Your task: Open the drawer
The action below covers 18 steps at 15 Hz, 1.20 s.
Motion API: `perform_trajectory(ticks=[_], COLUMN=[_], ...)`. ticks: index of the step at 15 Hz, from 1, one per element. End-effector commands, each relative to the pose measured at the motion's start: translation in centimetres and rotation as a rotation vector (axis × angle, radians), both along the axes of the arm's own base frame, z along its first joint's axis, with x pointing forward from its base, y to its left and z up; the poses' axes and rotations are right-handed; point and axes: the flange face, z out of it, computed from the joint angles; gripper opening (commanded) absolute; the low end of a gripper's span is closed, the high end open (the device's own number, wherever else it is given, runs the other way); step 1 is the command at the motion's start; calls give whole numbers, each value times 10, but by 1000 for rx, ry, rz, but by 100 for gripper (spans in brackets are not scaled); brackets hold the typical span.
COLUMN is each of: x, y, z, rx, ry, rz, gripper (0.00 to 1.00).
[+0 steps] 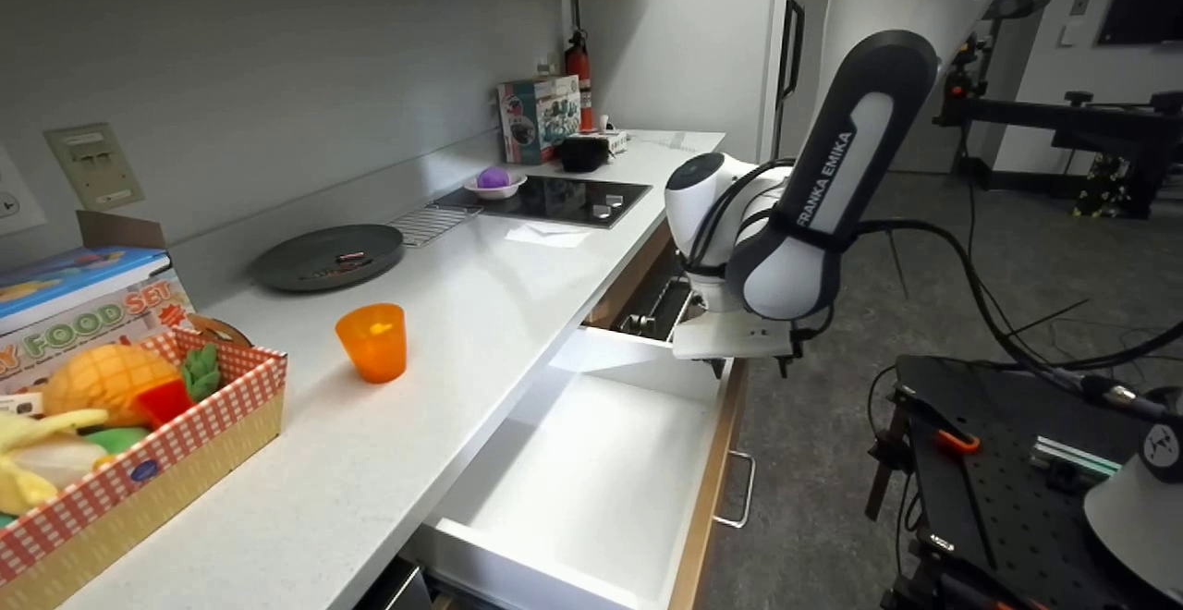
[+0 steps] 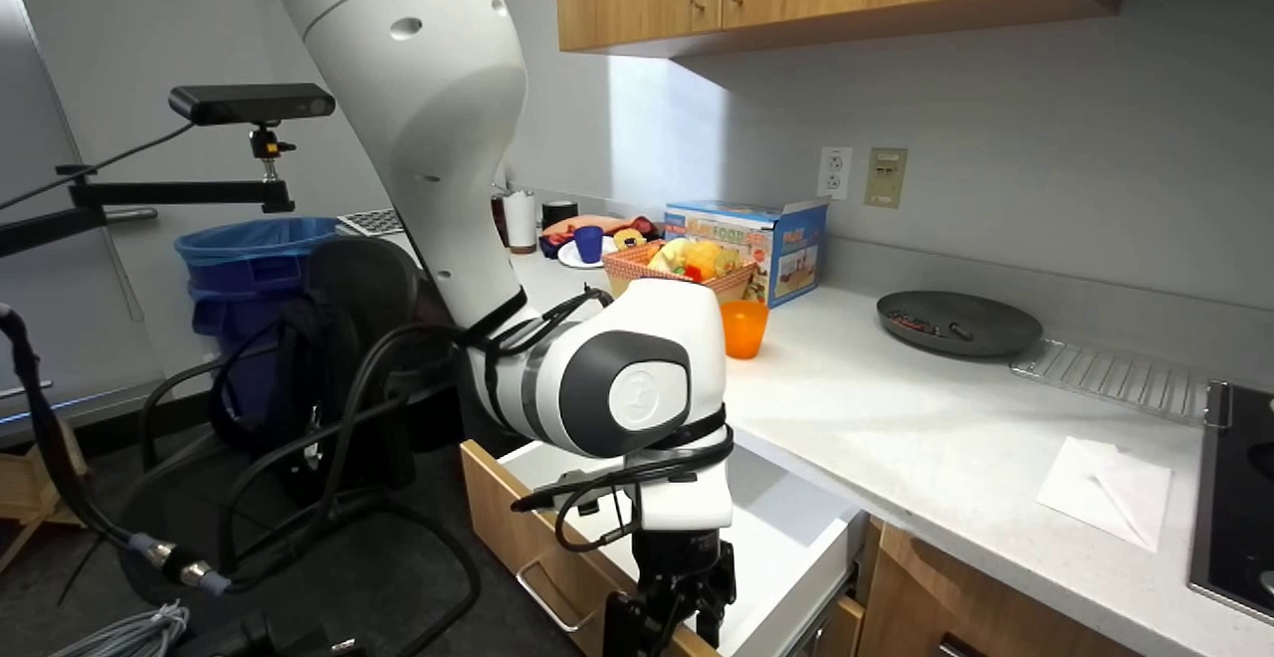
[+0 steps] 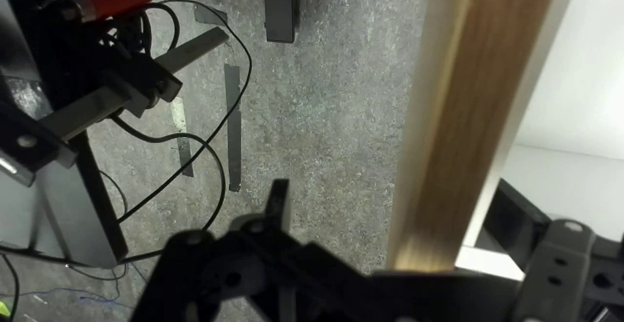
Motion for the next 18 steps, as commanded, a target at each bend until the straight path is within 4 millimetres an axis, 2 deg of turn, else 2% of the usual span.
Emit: perform_trajectory(ticks=[1, 3, 7, 11, 15, 18], x=[-8, -7, -9, -14, -22, -28], y=[-5, -5, -6, 4, 12, 10], z=[36, 55, 105, 149, 180, 195], rx=[34, 40, 85, 167, 253, 306], ry=[-85, -132, -227, -326, -410, -451], rz=[-6, 13, 37, 37, 30, 24], gripper=[100, 100, 100, 100, 100, 100])
